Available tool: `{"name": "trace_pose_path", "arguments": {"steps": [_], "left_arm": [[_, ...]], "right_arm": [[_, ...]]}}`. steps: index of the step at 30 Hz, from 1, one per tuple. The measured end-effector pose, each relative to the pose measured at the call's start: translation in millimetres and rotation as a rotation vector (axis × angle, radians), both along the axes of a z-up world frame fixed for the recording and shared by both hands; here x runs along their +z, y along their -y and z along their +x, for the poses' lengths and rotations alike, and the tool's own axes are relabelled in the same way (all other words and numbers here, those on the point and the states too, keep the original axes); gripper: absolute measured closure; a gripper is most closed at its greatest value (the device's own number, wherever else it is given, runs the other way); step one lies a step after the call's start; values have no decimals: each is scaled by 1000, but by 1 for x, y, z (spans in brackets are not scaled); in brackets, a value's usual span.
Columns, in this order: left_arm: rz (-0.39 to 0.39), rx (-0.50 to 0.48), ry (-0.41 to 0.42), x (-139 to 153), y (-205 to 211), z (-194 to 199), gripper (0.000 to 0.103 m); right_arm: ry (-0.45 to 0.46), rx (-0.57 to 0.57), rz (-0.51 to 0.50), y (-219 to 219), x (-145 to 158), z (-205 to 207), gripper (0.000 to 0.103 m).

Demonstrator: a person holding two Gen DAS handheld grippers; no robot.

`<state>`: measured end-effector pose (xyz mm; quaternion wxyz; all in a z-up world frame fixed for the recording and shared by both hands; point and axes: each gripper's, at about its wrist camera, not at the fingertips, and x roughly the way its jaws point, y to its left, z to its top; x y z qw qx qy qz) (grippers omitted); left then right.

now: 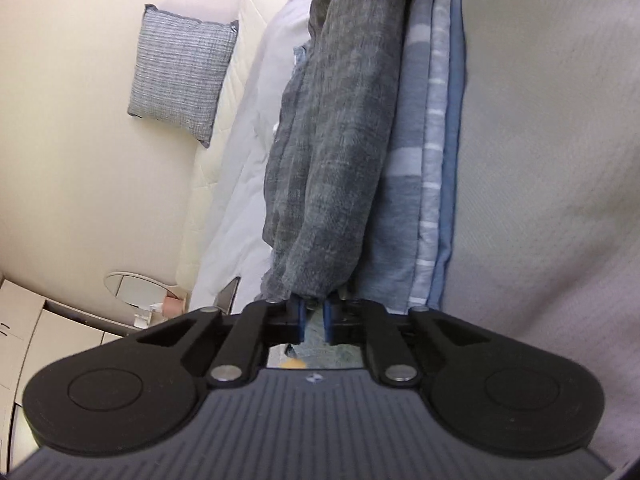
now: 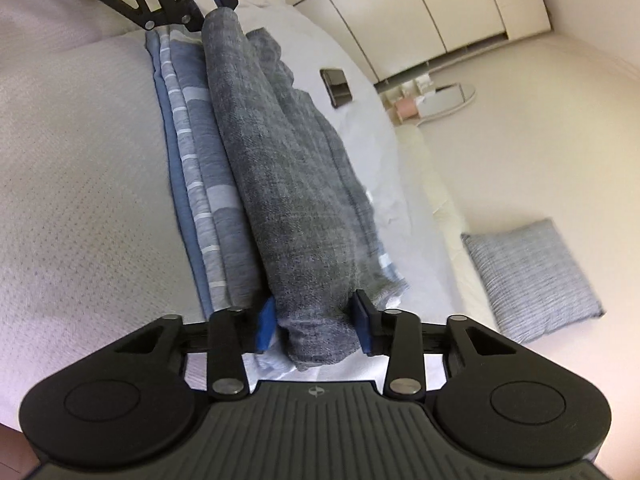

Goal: Fold clothes
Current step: 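Lower the shorts onto the stack and open both grippers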

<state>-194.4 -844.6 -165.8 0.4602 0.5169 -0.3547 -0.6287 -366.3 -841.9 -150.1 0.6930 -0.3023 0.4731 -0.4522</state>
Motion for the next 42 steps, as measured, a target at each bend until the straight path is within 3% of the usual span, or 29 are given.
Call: {"name": "trace_pose_path", "arguments": {"steps": [4, 10, 13, 16, 20, 23, 26, 29, 34, 38, 42], "left_arm": [[39, 12, 26, -21, 3, -1, 103], [36, 36, -15, -13, 0, 1, 100], [43, 69, -43, -7, -4, 8, 99], [80, 126, -129, 7, -18, 16, 98], [51, 163, -278, 32, -39, 22, 98], [43, 153, -385, 50, -38, 13, 94], [49, 123, -442, 56, -32, -3, 93], [78, 123, -451, 51, -15, -15, 93], [114, 171, -452, 27, 0, -14, 93], [120, 200, -484, 31, -5, -10, 93], [126, 274, -549, 41, -13, -4, 88]], "right_arm": [[7, -17, 16, -5, -4, 5, 68], [24, -43, 12, -8, -6, 0, 63], [14, -49, 9, -10, -6, -3, 63], [26, -70, 10, -13, -5, -7, 63], [104, -112, 35, -16, 3, -18, 72], [142, -115, 31, -25, 10, -21, 72], [207, -98, 22, -35, 19, -17, 72], [279, -90, 19, -38, 28, -13, 72], [417, -138, 101, -19, 33, -16, 72], [531, -206, 222, -6, 28, -28, 71], [589, -248, 259, -16, 29, -38, 71]]}}
